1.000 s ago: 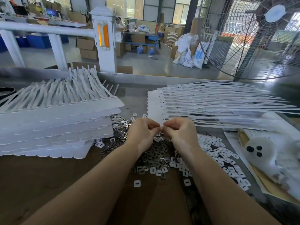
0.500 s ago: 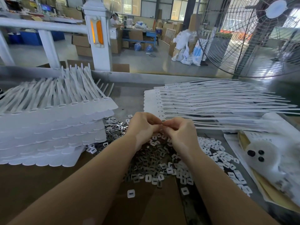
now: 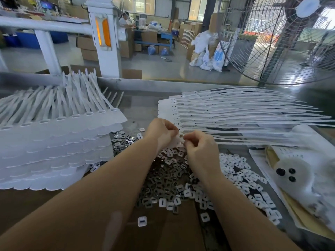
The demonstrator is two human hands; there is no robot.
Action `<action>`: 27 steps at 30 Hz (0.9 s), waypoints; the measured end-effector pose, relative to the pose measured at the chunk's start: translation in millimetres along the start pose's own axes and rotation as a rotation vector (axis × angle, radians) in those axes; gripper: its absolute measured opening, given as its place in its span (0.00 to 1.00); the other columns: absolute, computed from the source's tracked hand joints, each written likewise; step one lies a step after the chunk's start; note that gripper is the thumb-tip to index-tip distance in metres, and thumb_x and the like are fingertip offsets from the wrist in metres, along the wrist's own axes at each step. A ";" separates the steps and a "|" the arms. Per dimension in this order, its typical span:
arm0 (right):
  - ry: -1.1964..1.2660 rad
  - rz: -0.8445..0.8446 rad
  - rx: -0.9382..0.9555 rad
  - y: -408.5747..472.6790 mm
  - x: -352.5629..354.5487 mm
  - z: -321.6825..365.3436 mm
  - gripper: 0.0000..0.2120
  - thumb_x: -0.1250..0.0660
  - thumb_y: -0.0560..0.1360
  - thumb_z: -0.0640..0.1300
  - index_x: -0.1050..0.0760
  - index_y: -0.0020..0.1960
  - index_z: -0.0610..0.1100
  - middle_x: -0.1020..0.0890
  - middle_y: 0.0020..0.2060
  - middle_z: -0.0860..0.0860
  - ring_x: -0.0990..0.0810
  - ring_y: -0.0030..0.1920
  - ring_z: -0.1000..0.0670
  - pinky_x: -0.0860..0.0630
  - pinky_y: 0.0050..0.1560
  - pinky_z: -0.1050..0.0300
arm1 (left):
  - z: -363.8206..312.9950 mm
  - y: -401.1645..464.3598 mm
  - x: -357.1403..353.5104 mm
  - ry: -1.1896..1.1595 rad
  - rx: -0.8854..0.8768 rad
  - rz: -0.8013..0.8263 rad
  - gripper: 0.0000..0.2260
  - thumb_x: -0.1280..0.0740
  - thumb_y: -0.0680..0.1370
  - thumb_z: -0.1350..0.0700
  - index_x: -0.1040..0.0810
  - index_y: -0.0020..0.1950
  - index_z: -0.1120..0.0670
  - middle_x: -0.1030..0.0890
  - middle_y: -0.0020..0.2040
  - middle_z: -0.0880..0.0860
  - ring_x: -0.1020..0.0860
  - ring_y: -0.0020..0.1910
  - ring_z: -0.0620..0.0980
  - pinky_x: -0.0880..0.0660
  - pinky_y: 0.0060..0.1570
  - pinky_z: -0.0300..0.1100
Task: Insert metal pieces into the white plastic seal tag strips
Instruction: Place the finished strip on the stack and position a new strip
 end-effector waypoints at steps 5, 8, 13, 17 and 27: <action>-0.114 -0.013 0.016 -0.5 -0.2 -6.2 0.12 0.41 0.77 0.35 0.22 0.56 0.40 0.22 0.52 0.46 0.26 0.48 0.54 0.35 0.50 0.71 | 0.6 5.2 -5.5 0.020 0.044 0.006 0.05 0.32 0.76 0.58 0.18 0.48 0.58 0.23 0.37 0.50 0.28 0.37 0.42 0.32 0.43 0.37; -0.150 0.021 0.027 -0.8 -2.2 -7.3 0.13 0.41 0.77 0.35 0.22 0.57 0.40 0.23 0.52 0.46 0.29 0.45 0.55 0.38 0.47 0.72 | 1.1 7.3 -6.3 0.031 0.059 -0.002 0.05 0.32 0.76 0.57 0.18 0.48 0.58 0.24 0.37 0.49 0.28 0.36 0.42 0.32 0.45 0.37; -0.180 0.019 0.042 -1.3 -2.6 -7.1 0.14 0.41 0.77 0.34 0.21 0.57 0.41 0.25 0.53 0.46 0.27 0.45 0.52 0.35 0.49 0.69 | 0.4 8.8 -9.4 0.062 0.063 0.025 0.08 0.32 0.76 0.57 0.18 0.50 0.59 0.23 0.38 0.50 0.28 0.36 0.41 0.32 0.44 0.36; -0.205 0.021 0.042 -1.3 -3.1 -6.4 0.13 0.41 0.77 0.35 0.21 0.57 0.41 0.25 0.52 0.46 0.24 0.46 0.50 0.32 0.50 0.65 | -0.1 9.8 -8.9 0.067 0.098 0.047 0.05 0.33 0.77 0.57 0.20 0.46 0.58 0.25 0.35 0.48 0.29 0.35 0.41 0.34 0.29 0.24; -0.208 0.026 0.036 -1.3 -3.0 -5.3 0.13 0.42 0.77 0.35 0.21 0.56 0.41 0.25 0.52 0.47 0.26 0.44 0.52 0.31 0.51 0.65 | -2.6 11.7 -8.7 0.134 0.031 0.040 0.05 0.31 0.75 0.58 0.18 0.49 0.58 0.22 0.43 0.50 0.29 0.36 0.40 0.33 0.40 0.31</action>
Point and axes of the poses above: each hand's wrist, its own y-axis towards the middle knuckle, its own x-axis out of the back of the hand, z = x × y, the point moved 5 cm from there along y, towards the middle knuckle
